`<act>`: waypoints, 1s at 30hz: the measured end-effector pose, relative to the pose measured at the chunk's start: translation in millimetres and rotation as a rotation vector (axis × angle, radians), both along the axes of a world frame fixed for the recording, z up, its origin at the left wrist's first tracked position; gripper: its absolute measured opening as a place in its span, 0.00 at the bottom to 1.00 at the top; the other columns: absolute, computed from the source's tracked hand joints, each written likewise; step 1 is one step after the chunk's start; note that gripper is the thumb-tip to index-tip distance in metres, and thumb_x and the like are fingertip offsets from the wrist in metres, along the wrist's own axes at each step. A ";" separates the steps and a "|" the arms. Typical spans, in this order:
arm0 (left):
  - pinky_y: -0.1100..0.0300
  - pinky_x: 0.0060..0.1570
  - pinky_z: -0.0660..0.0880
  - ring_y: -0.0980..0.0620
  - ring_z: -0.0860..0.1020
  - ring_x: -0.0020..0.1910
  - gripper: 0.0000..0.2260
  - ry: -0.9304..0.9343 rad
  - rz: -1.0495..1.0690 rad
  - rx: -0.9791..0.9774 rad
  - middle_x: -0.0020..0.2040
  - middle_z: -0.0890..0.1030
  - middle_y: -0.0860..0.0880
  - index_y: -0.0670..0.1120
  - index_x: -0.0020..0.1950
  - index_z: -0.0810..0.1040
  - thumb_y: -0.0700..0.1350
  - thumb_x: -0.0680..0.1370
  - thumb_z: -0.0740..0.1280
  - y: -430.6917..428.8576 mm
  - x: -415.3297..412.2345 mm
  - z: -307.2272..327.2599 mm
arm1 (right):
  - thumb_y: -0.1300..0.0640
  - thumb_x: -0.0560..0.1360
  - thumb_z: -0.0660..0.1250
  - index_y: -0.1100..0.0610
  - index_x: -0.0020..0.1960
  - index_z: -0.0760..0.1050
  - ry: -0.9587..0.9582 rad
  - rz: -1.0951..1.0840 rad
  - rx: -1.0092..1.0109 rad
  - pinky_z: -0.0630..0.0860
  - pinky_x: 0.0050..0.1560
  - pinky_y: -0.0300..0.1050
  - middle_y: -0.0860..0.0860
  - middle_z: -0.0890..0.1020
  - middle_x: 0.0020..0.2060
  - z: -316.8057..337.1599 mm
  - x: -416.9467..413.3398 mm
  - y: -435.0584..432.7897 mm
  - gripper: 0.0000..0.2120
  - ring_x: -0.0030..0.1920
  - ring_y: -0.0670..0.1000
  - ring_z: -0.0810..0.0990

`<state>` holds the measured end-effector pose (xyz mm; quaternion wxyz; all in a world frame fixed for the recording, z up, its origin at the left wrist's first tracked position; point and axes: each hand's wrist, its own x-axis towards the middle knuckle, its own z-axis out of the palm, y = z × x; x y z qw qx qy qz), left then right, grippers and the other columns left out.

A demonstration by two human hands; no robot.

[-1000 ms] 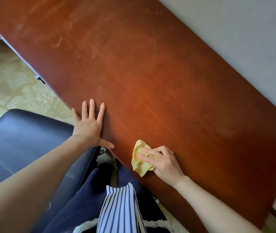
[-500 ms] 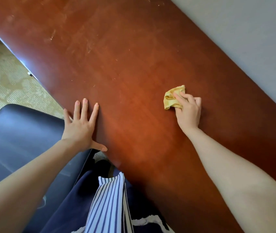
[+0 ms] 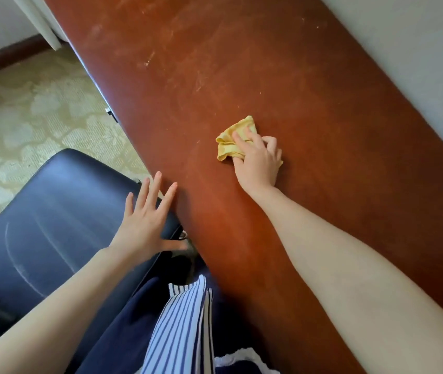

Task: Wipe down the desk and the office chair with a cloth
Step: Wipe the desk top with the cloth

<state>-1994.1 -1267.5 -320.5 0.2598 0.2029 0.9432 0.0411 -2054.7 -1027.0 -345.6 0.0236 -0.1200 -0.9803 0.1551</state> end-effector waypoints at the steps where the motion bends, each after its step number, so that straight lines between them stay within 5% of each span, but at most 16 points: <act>1: 0.42 0.72 0.47 0.42 0.37 0.76 0.57 -0.004 0.019 -0.014 0.77 0.34 0.44 0.49 0.78 0.38 0.74 0.61 0.62 -4.1 2.0 0.5 | 0.51 0.75 0.67 0.41 0.67 0.71 0.000 0.064 -0.009 0.63 0.56 0.47 0.43 0.72 0.66 0.1 6.4 -9.6 0.21 0.59 0.52 0.66; 10: 0.42 0.73 0.46 0.43 0.38 0.76 0.46 -0.029 0.061 -0.050 0.78 0.37 0.45 0.46 0.78 0.38 0.60 0.74 0.67 -31.5 8.6 6.2 | 0.60 0.63 0.73 0.45 0.59 0.80 0.124 0.594 -0.045 0.69 0.46 0.48 0.45 0.80 0.58 4.2 104.1 -51.0 0.25 0.49 0.55 0.76; 17: 0.40 0.72 0.45 0.44 0.39 0.77 0.38 -0.031 0.062 0.042 0.78 0.38 0.49 0.50 0.78 0.38 0.54 0.79 0.62 -29.3 -0.7 1.4 | 0.59 0.68 0.71 0.47 0.61 0.79 0.128 1.135 0.072 0.66 0.51 0.46 0.45 0.78 0.61 1.8 159.3 -2.2 0.22 0.54 0.51 0.71; 25: 0.41 0.72 0.42 0.46 0.39 0.77 0.36 0.005 0.013 0.019 0.78 0.38 0.53 0.50 0.77 0.34 0.46 0.81 0.58 -33.9 -5.5 -5.9 | 0.64 0.75 0.66 0.48 0.63 0.77 0.145 1.647 0.202 0.74 0.47 0.42 0.47 0.78 0.61 12.8 97.9 6.3 0.20 0.49 0.50 0.78; 30: 0.43 0.72 0.42 0.45 0.38 0.77 0.36 0.016 0.024 0.049 0.78 0.38 0.55 0.50 0.76 0.33 0.44 0.81 0.58 -46.5 -6.0 -8.2 | 0.68 0.76 0.62 0.49 0.63 0.77 0.173 1.640 0.214 0.75 0.45 0.44 0.48 0.78 0.62 13.7 44.4 -15.5 0.21 0.48 0.52 0.80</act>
